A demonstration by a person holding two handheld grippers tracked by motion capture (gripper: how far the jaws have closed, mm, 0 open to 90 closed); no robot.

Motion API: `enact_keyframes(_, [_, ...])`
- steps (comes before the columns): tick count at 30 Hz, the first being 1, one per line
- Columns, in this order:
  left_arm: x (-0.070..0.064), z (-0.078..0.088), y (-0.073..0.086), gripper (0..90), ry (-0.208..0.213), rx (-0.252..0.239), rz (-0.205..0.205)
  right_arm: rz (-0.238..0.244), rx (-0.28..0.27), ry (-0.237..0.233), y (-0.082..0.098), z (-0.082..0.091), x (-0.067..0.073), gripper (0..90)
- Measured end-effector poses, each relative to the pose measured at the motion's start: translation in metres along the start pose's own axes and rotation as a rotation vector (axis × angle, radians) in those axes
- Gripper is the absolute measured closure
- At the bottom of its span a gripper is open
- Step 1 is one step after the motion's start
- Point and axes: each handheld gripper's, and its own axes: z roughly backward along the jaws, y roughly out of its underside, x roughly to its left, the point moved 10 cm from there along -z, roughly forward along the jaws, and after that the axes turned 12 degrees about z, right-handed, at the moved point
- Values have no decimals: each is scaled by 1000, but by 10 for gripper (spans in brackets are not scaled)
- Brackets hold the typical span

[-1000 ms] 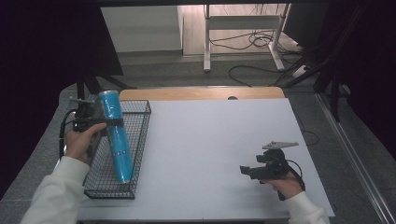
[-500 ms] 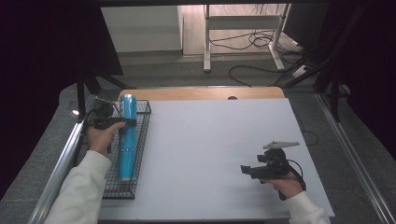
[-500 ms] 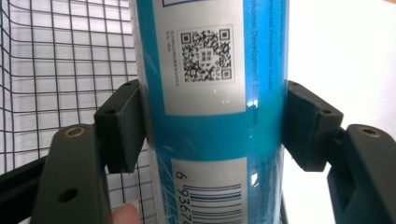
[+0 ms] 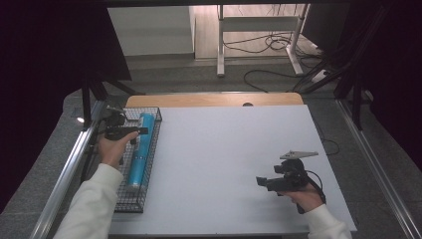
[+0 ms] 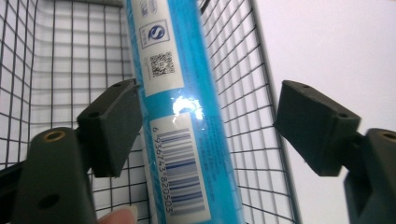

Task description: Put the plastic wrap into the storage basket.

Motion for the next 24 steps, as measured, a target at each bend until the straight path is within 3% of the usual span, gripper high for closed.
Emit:
enact_keyframes(3, [-9, 8, 6, 188, 59, 9, -37, 0, -3, 0, 0, 0, 1, 93])
enact_keyframes(7, [-21, 21, 18, 174, 99, -2, -117, -6, -11, -3, -1, 2, 0, 93])
enact_keyframes(11, [-34, 39, 37, 173, 122, -23, -223, 5, -24, -2, -2, 4, 0, 93])
enact_keyframes(14, [-47, 54, 54, 185, 175, -47, -276, 21, -36, 7, -3, 4, 1, 93])
enact_keyframes(19, [-66, 70, 94, 187, 258, -35, -377, 49, -57, 30, -5, 6, 3, 93])
enact_keyframes(24, [-74, 79, 125, 188, 280, -33, -452, 83, -93, 58, -5, 12, 4, 93])
